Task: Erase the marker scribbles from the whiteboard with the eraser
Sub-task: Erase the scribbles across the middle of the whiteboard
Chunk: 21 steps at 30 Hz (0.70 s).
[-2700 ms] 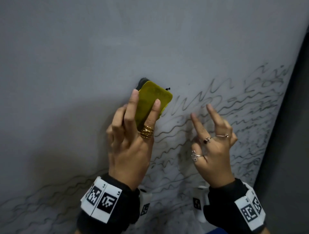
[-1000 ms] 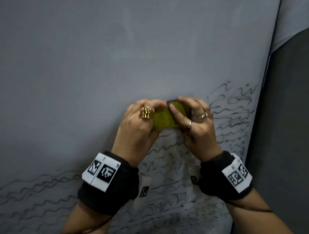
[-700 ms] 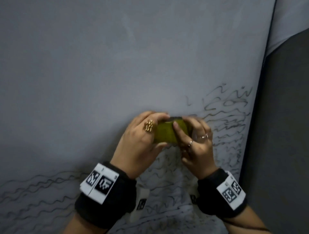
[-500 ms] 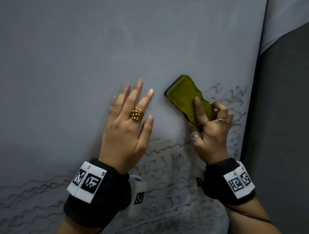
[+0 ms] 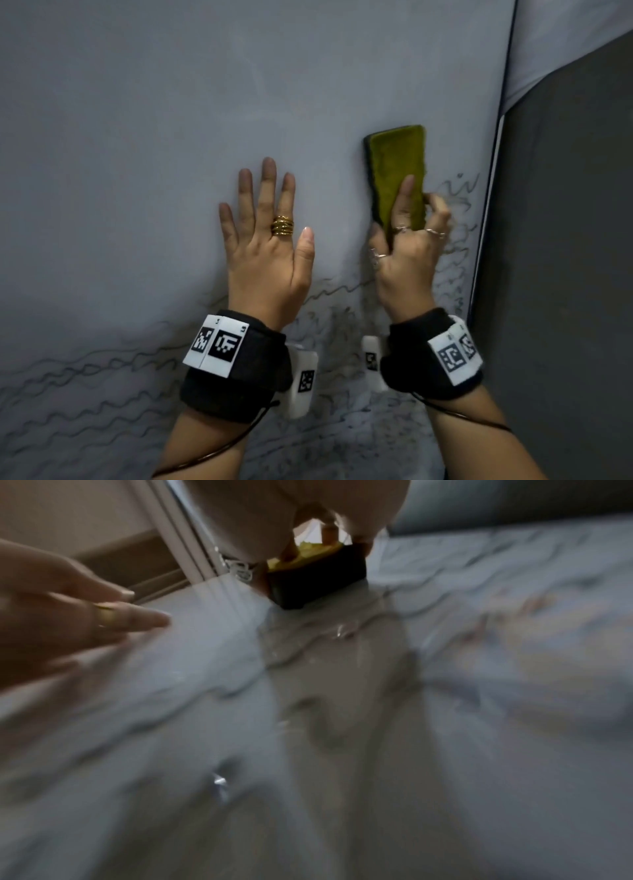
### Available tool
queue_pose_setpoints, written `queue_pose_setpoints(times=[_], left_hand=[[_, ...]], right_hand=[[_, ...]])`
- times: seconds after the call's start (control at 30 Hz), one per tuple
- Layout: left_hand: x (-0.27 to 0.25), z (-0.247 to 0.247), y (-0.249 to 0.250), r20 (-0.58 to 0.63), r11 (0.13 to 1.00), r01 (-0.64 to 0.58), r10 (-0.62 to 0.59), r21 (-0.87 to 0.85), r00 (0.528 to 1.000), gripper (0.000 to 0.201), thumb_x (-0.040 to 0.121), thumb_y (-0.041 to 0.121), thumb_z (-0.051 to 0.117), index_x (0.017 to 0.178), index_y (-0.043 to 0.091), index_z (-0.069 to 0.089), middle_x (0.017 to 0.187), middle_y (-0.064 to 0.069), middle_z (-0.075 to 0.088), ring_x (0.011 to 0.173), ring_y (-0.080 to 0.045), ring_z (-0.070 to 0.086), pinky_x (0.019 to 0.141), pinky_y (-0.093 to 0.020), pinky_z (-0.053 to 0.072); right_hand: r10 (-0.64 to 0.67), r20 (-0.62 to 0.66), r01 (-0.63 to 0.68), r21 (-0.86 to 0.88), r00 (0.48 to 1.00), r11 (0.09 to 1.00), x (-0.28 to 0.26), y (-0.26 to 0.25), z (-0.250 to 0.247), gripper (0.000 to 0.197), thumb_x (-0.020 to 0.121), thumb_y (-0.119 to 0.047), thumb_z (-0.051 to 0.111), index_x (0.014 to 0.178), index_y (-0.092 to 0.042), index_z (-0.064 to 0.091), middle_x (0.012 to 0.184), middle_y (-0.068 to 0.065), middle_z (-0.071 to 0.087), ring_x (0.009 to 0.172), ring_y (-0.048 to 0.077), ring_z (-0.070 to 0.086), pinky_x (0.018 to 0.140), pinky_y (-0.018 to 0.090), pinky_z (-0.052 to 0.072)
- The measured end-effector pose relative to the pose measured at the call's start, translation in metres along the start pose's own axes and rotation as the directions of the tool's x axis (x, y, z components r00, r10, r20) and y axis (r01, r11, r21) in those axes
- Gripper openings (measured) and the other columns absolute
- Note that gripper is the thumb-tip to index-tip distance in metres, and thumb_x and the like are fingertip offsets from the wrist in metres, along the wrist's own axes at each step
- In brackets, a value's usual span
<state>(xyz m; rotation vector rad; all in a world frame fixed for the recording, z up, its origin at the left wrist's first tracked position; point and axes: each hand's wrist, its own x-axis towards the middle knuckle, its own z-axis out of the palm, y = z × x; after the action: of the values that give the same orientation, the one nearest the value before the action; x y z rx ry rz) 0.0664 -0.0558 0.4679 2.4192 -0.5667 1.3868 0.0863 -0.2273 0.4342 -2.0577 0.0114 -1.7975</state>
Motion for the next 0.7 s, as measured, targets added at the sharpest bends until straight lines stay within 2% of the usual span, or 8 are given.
queue_pose_setpoints(times=[0.07,0.13,0.23,0.33,0.4,0.47,0.57,0.7], left_hand=[[0.000,0.002,0.001,-0.012,1.000,0.006,-0.006,-0.011,1.000,0.065,0.091,0.041,0.025,0.150,0.014,0.018,0.158,-0.007,0.006,0.144,-0.024,-0.005,0.113,-0.043,-0.011],[0.000,0.003,0.002,-0.015,1.000,0.012,-0.012,-0.021,1.000,0.065,0.091,0.041,0.025,0.150,0.014,0.018,0.158,-0.007,0.006,0.145,-0.024,-0.005,0.113,-0.044,-0.011],[0.000,0.003,0.002,-0.030,0.999,0.015,-0.016,-0.038,0.999,0.066,0.090,0.040,0.026,0.150,0.015,0.017,0.158,-0.006,0.005,0.145,-0.024,-0.006,0.113,-0.043,-0.012],[-0.001,0.007,0.007,-0.052,0.999,0.035,-0.036,-0.025,0.998,0.068,0.089,0.041,0.028,0.150,0.014,0.016,0.158,-0.007,0.005,0.144,-0.025,-0.006,0.113,-0.045,-0.013],[0.000,0.012,0.014,-0.074,0.997,0.074,-0.075,-0.011,0.994,0.069,0.088,0.042,0.030,0.150,0.014,0.017,0.158,-0.008,0.006,0.144,-0.027,-0.005,0.113,-0.049,-0.011],[0.002,0.018,0.021,-0.095,0.994,0.113,-0.112,0.005,0.989,0.069,0.087,0.043,0.034,0.149,0.014,0.021,0.157,-0.012,0.009,0.144,-0.031,-0.001,0.112,-0.054,-0.008],[0.005,0.024,0.025,-0.102,0.990,0.132,-0.127,0.043,0.987,0.070,0.086,0.043,0.039,0.148,0.016,0.022,0.157,-0.014,0.010,0.143,-0.034,0.000,0.110,-0.058,-0.005],[0.002,0.022,0.019,-0.085,0.993,0.114,-0.110,0.043,0.990,0.071,0.086,0.044,0.037,0.150,0.020,0.016,0.158,-0.010,0.004,0.144,-0.031,-0.005,0.111,-0.056,-0.008]], right_hand=[[-0.107,0.078,0.109,-0.017,0.991,0.994,-0.017,-0.012,0.004,0.064,0.086,-0.038,0.046,0.143,-0.018,0.024,0.128,0.009,0.023,0.102,0.031,0.034,0.092,0.039,0.027],[-0.179,0.152,0.188,-0.047,0.972,0.981,-0.029,0.001,0.000,0.063,0.086,-0.038,0.045,0.143,-0.018,0.025,0.129,0.011,0.025,0.100,0.031,0.035,0.089,0.040,0.029],[-0.072,0.106,0.081,-0.087,0.992,0.993,-0.016,0.047,-0.016,0.065,0.086,-0.039,0.047,0.144,-0.015,0.029,0.130,0.014,0.027,0.106,0.031,0.033,0.094,0.042,0.033],[0.079,0.035,-0.076,-0.073,0.996,0.994,0.009,0.068,-0.022,0.067,0.086,-0.037,0.047,0.144,-0.007,0.032,0.128,0.029,0.034,0.109,0.028,0.029,0.101,0.042,0.031],[0.056,0.011,-0.056,-0.040,0.998,0.998,0.010,0.052,-0.015,0.067,0.087,-0.036,0.047,0.145,-0.008,0.031,0.129,0.022,0.029,0.109,0.028,0.029,0.102,0.038,0.026],[-0.036,0.044,0.037,-0.020,0.998,0.999,-0.004,0.035,-0.008,0.065,0.087,-0.035,0.047,0.145,-0.014,0.025,0.128,0.010,0.025,0.109,0.029,0.030,0.100,0.037,0.025],[-0.122,0.124,0.128,-0.040,0.985,0.991,-0.018,0.049,-0.015,0.064,0.086,-0.036,0.047,0.144,-0.018,0.025,0.129,0.010,0.025,0.108,0.030,0.032,0.098,0.038,0.028],[0.091,0.102,-0.079,-0.114,0.991,0.990,-0.001,0.086,-0.032,0.071,0.086,-0.042,0.042,0.145,-0.007,0.028,0.129,0.034,0.033,0.112,0.047,0.041,0.100,0.047,0.037]])
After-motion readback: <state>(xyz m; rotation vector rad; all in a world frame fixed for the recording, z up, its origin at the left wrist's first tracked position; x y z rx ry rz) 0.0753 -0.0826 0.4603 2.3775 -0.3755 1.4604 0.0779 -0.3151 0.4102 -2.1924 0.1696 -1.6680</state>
